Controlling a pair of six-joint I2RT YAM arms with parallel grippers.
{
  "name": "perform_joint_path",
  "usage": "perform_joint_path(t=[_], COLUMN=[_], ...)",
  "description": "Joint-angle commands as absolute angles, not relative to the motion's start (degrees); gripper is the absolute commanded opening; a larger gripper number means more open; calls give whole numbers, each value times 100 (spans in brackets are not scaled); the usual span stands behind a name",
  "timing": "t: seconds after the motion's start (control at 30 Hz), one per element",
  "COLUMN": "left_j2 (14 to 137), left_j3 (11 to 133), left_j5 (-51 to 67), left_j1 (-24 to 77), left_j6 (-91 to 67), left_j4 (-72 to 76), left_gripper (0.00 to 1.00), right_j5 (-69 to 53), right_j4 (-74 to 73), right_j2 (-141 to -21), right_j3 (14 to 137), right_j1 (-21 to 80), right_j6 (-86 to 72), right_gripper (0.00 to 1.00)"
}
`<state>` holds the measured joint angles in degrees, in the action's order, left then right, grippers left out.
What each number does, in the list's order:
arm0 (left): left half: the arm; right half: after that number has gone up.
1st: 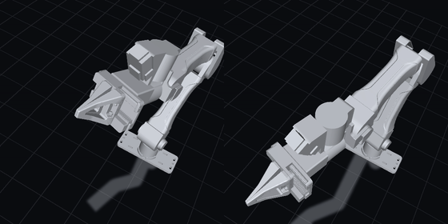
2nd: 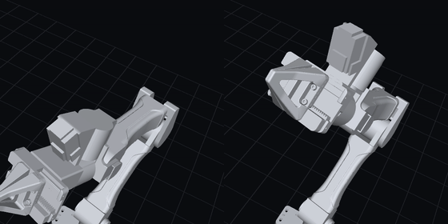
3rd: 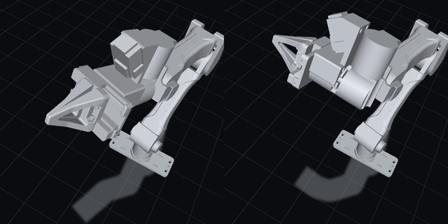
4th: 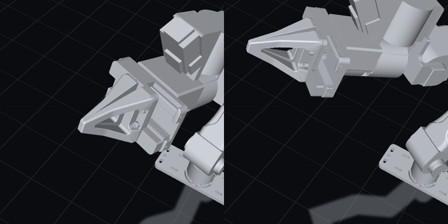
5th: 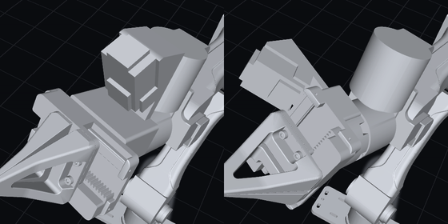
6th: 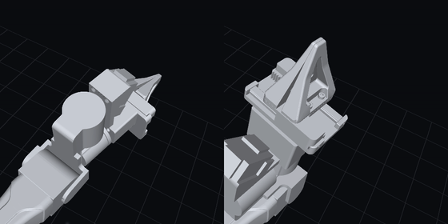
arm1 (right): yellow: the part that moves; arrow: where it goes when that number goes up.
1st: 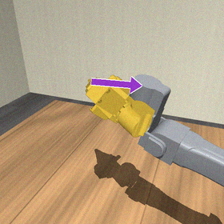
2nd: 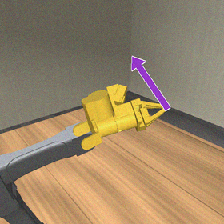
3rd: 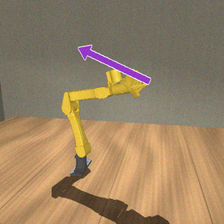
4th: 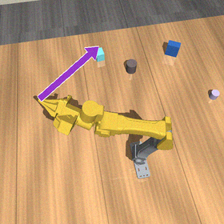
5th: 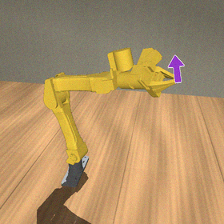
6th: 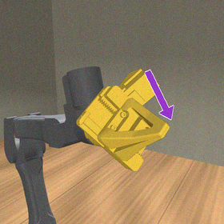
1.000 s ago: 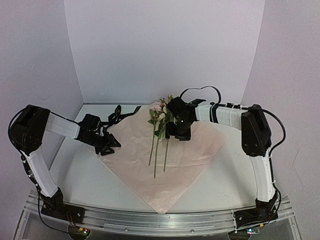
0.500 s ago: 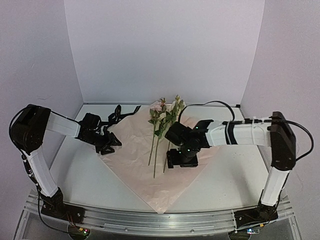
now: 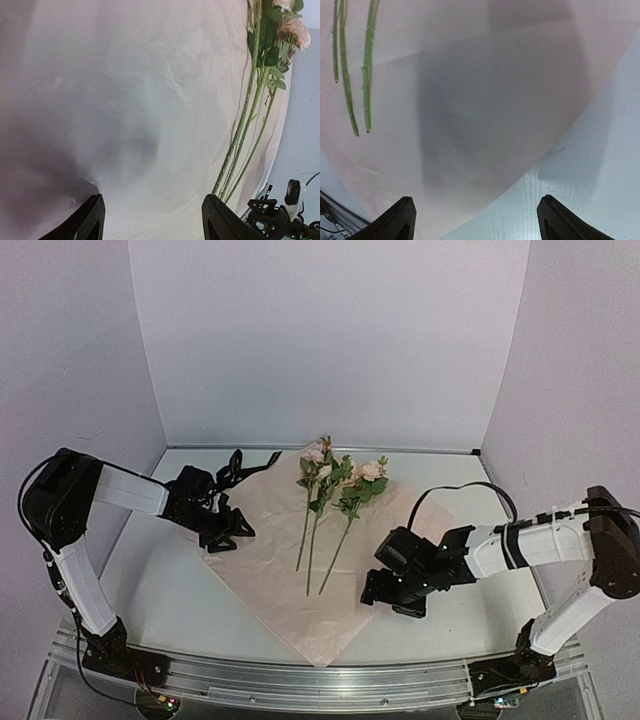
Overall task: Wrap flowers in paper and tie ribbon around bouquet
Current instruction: Pick up the bottom corner of the flattened wrapping paper from the center of the board.
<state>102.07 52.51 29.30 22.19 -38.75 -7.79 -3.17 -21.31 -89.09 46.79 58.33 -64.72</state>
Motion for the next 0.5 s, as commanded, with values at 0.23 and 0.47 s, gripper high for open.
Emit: perform_joint_path(t=[0.23,0.47], left_j2=[9662,9279], left_j3=[5320,5095], left_j5=[2869,2832], left_j1=[2848,3204], left_j6=[-3698,-3657], left_j4=[-784,-678], left_gripper=[65,63], right_j5=[-173,-115], right_j4=[169,805], right_j2=[-8553,-8806], right_j3=[3423,3227], right_j1=[5904,5910], right_j6=[-7847,-8119], right_gripper=[87,80])
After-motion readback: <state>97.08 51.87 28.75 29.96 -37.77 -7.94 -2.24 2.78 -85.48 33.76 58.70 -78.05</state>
